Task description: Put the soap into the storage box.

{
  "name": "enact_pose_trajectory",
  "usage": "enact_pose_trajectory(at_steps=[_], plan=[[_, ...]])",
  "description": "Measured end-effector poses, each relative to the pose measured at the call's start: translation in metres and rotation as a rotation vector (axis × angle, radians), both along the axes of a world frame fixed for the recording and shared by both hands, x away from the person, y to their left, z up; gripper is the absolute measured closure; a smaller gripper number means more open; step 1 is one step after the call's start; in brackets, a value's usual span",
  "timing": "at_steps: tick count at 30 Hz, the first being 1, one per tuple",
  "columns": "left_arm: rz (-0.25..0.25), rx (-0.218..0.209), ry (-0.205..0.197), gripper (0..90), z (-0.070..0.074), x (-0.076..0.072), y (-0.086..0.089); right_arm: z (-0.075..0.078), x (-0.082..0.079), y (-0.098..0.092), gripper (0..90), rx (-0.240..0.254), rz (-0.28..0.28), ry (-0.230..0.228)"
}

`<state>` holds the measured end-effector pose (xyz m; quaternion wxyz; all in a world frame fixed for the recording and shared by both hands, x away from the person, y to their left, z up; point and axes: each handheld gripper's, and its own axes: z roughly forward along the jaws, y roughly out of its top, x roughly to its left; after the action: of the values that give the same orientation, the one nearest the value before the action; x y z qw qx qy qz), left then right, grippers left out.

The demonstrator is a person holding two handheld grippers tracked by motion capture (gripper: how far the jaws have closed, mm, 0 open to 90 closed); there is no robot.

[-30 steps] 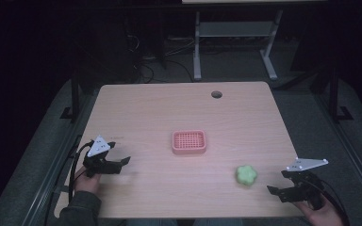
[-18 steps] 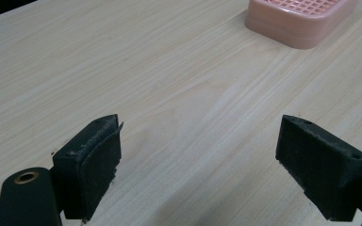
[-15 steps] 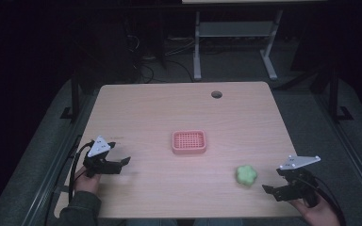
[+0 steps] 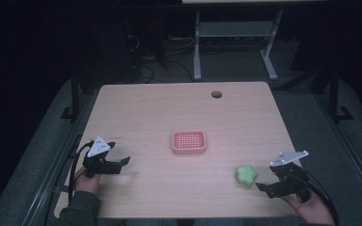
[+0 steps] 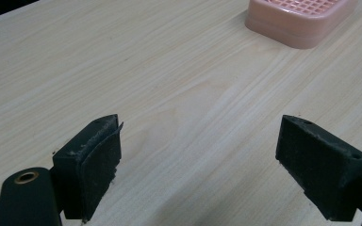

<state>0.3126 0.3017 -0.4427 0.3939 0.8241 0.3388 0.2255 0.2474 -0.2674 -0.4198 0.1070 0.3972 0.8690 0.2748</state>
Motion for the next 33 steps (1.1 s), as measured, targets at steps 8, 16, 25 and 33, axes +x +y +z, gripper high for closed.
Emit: enact_pose_trajectory(at_steps=[8, 16, 25, 33], plan=[[0.003, -0.014, -0.002, 14.4, 0.0, 0.0, 0.0, 0.0, 0.009, 0.016, 16.7, -0.013, 0.031, 0.013], [0.007, -0.026, -0.003, 14.4, 0.0, -0.001, -0.001, -0.005, 0.016, 0.029, 16.4, -0.026, 0.051, 0.031], [-0.006, -0.005, -0.002, 14.4, 0.001, -0.001, 0.0, -0.009, 0.027, 0.042, 15.6, -0.066, 0.065, 0.062], [-0.008, 0.001, 0.0, 14.4, 0.001, -0.001, 0.0, -0.011, 0.036, 0.051, 15.1, -0.088, 0.061, 0.094]])
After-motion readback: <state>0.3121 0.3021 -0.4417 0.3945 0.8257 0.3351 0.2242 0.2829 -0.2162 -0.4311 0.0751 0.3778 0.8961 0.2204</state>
